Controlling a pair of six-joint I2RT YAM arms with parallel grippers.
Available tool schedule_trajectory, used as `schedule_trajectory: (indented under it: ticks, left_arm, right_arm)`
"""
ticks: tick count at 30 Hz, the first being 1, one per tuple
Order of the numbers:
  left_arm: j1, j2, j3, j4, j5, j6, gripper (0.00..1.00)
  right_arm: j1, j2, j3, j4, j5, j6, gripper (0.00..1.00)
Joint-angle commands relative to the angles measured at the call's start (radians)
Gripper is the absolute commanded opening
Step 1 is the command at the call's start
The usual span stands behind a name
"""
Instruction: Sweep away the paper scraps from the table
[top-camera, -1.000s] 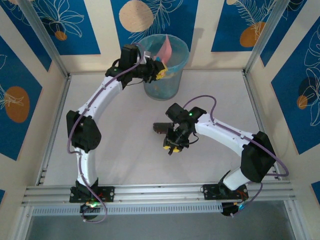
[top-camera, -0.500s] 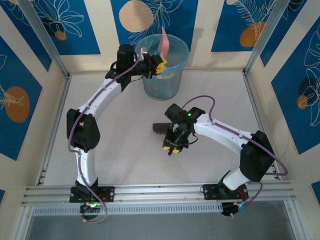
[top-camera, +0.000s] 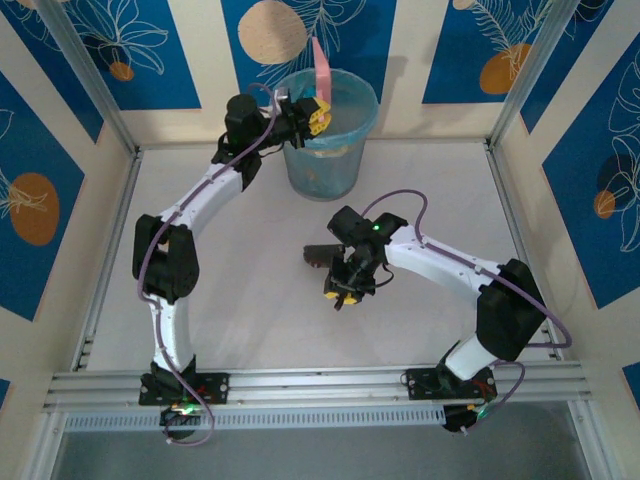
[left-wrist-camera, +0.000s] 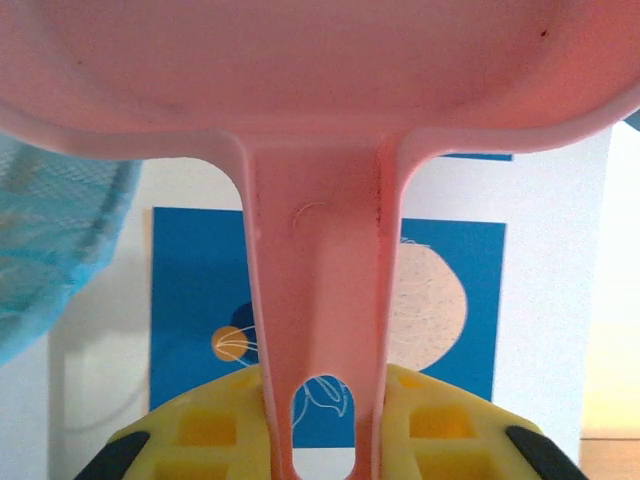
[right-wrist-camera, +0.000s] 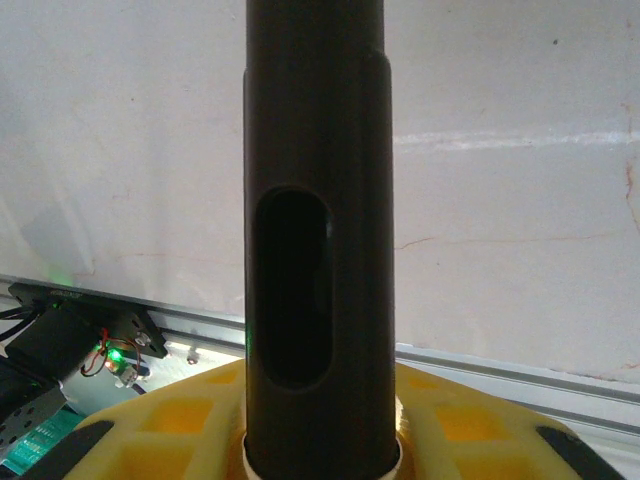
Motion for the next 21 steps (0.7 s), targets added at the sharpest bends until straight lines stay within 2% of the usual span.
schedule_trajectory:
  ticks: [1, 4, 10, 16, 21]
  left_arm:
    - [0.012, 0.001, -0.022, 0.217, -0.027, -0.095, 0.00]
    - [0.013, 0.012, -0.028, 0.284, -0.042, -0.143, 0.00]
    - [0.012, 0.011, -0.040, 0.311, -0.051, -0.162, 0.00]
    - [0.012, -0.007, -0.036, 0.282, -0.039, -0.133, 0.00]
    - [0.012, -0.061, -0.038, 0.206, -0.008, -0.039, 0.00]
  right_arm:
    - [0.005, 0.021, 0.030, -0.027, -0.025, -0.016, 0.00]
    - [0.003, 0.025, 0.034, -0.026, -0.026, -0.018, 0.00]
    - [0.004, 0.031, 0.035, -0.025, -0.028, -0.020, 0.00]
    - [0.007, 0.029, 0.035, -0.023, -0.026, -0.020, 0.00]
    - [0.010, 0.020, 0.040, -0.014, -0.011, -0.025, 0.00]
